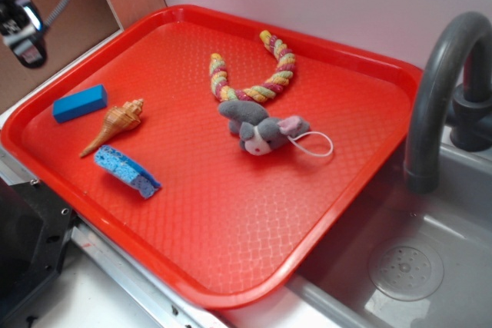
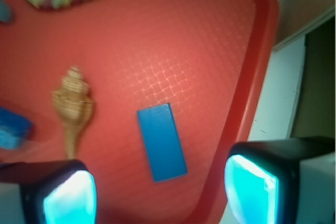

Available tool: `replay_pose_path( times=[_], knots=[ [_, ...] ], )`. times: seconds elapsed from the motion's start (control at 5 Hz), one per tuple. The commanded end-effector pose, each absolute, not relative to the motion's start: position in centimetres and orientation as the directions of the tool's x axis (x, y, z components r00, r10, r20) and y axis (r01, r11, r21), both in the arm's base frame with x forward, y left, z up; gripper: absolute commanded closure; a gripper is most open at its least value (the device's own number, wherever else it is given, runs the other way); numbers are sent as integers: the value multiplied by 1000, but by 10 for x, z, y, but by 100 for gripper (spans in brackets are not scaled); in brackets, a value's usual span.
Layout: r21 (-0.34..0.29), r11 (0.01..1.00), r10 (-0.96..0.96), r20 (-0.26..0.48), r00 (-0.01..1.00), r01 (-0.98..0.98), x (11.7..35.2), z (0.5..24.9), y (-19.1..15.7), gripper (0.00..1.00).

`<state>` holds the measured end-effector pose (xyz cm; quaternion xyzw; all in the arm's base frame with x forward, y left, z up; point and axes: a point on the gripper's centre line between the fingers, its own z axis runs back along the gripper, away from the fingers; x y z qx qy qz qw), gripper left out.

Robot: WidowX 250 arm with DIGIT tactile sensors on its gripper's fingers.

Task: Grab the blue block.

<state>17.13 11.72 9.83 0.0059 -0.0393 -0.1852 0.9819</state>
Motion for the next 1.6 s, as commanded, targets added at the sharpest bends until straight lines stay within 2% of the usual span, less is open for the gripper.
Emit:
replay_pose_path(
  times=[0.0, 0.2, 0.6, 1.0, 1.2, 1.4],
  knots=[
    [53, 905, -423, 19, 906, 421, 178, 67, 118, 0],
    [68, 903, -424, -36, 905, 425, 175, 46, 115, 0],
    [92, 901, -412, -125, 902, 424, 170, 23, 121, 0],
    [64, 895, -424, -180, 888, 440, 173, -2, 122, 0],
    [43, 881, -455, -193, 869, 471, 173, -8, 123, 100],
    [45, 875, -465, -198, 863, 482, 173, -10, 121, 100]
  ],
)
